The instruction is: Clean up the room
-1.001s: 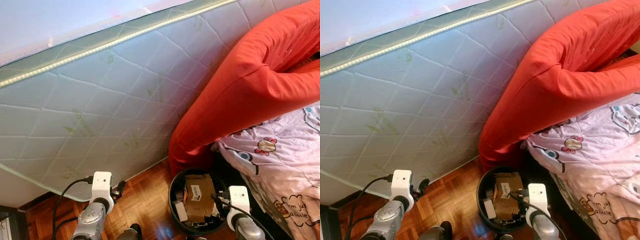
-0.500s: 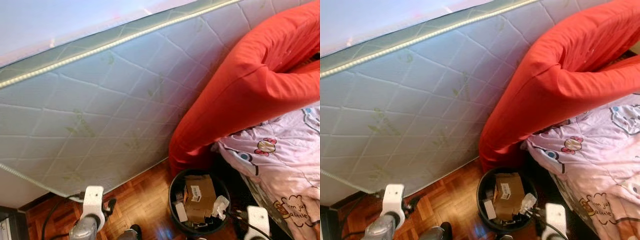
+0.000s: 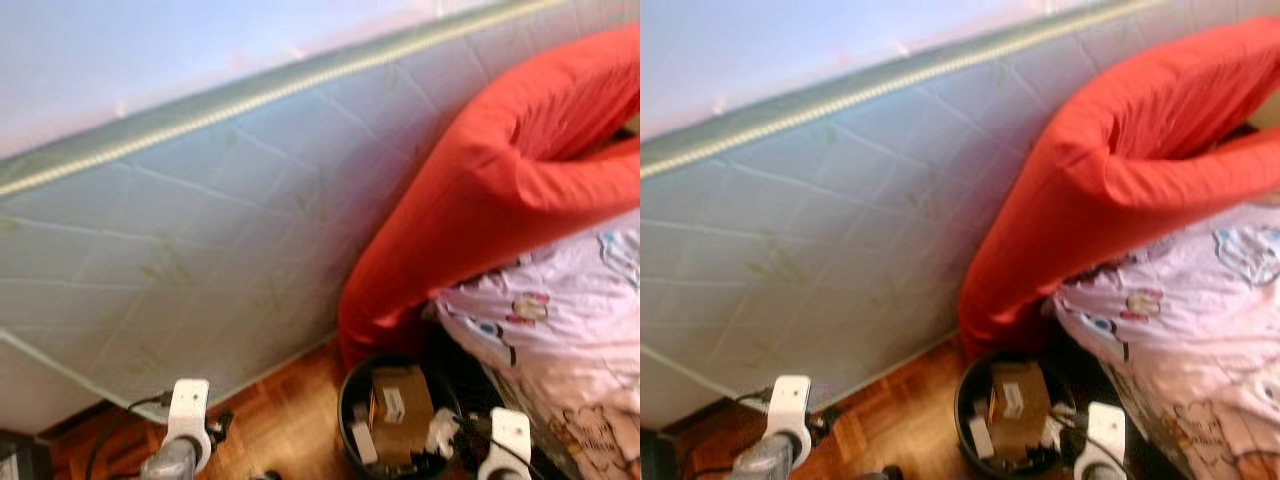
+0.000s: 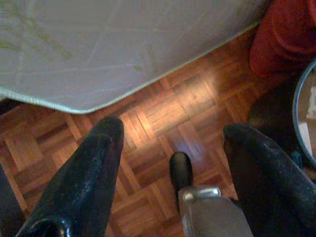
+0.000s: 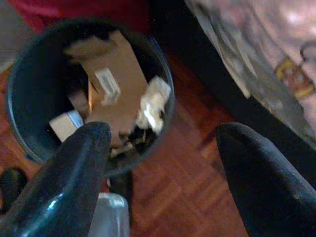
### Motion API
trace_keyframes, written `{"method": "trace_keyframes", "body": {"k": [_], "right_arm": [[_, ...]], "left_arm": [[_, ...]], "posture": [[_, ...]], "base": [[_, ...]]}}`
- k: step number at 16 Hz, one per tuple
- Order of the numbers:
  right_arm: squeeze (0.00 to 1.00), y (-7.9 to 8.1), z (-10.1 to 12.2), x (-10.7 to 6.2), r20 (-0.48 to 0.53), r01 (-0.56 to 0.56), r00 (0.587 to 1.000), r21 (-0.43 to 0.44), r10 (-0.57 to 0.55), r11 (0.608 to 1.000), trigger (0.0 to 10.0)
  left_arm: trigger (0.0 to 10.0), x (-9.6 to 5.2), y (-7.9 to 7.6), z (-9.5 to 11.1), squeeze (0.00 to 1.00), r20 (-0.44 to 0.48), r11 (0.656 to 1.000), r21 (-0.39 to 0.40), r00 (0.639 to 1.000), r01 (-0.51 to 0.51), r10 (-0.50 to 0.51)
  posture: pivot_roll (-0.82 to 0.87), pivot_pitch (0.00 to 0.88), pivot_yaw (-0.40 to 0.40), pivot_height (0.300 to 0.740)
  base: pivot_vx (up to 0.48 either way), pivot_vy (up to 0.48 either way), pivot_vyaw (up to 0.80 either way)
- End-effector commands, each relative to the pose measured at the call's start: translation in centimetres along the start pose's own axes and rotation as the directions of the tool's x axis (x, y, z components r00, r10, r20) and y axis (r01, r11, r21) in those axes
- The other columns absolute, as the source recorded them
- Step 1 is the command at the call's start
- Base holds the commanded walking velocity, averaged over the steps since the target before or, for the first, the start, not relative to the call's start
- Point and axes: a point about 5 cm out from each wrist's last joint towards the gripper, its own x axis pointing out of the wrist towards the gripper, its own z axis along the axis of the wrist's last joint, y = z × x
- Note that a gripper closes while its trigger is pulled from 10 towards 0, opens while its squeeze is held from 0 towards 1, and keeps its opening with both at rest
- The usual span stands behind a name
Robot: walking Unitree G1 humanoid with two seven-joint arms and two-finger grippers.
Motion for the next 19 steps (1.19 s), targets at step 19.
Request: {"method": "trace_keyframes", "body": {"k": [19], "right_arm": [[0.0,-0.3,-3.1,-0.9,-0.097,-0.04,0.995,-0.044,0.035,0.998,10.0]], "left_arm": [[10.0,-1.4,-0.4,-4.4,0.0,-0.149,0.999,-0.03,0.989,-0.012,0.008]], "posture": [[0.04,0.064,-0.009,0.74]], "base": [[0.0,0.0,0.0]]}}
